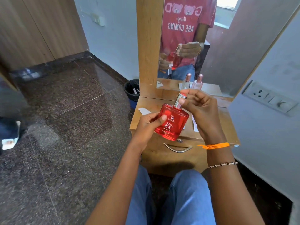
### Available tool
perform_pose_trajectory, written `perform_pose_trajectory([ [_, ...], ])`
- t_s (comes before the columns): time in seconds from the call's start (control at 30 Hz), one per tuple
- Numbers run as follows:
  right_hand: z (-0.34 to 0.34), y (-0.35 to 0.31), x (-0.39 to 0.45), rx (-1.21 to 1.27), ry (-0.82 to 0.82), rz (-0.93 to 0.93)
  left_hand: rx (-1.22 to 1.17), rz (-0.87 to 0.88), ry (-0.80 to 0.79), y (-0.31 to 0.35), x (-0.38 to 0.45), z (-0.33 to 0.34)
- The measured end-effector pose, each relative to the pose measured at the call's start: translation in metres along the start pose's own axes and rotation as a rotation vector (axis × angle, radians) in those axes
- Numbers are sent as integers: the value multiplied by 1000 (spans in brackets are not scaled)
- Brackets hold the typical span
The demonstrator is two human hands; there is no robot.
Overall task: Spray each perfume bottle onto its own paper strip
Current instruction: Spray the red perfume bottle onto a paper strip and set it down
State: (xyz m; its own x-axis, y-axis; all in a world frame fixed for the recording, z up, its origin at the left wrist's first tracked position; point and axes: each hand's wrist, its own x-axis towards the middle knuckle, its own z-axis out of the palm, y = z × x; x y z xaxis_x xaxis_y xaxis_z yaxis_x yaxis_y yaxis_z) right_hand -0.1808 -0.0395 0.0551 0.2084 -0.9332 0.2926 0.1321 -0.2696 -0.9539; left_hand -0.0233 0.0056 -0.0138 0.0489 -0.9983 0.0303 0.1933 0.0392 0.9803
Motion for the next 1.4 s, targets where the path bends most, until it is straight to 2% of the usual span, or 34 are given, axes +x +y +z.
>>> perform_pose_trajectory([
  [0.17,-8,1,1,121,-226,-3,-129,-79,-147,-4,-3,-2],
  [0.27,-7,4,-1,196,-305,9,-188,-113,-246,-3,-3,-6],
  [0.3,-7,4,-2,230,-316,20,-196,-111,-247,-3,-3,-6],
  [0.37,-9,4,-3,260,-321,36,-179,-70,-150,-3,-4,-3],
  [0.43,-8,3,-4,211,-284,32,-123,11,-15,-3,-5,3],
  [0.5,-1,4,-6,93,-150,18,-75,77,84,-4,-4,10],
  [0.6,12,9,-7,-129,135,-39,-38,131,131,-4,-3,17],
  [0.67,15,9,-5,-164,193,-44,-31,125,130,-6,-3,18],
  [0.8,8,8,-3,-94,40,-9,-42,88,93,-9,-2,15],
  [0.97,-13,3,5,89,-328,44,-84,-6,-21,-11,-4,10],
  [1.17,-21,10,6,255,-500,105,-180,-92,-174,-6,-3,6],
  [1.27,-23,11,4,297,-531,122,-223,-97,-214,-8,-6,7],
  [1.33,-23,7,4,259,-495,116,-193,-31,-85,-12,-7,13],
  [1.4,-17,6,1,140,-331,90,-144,55,71,-14,-7,21],
])
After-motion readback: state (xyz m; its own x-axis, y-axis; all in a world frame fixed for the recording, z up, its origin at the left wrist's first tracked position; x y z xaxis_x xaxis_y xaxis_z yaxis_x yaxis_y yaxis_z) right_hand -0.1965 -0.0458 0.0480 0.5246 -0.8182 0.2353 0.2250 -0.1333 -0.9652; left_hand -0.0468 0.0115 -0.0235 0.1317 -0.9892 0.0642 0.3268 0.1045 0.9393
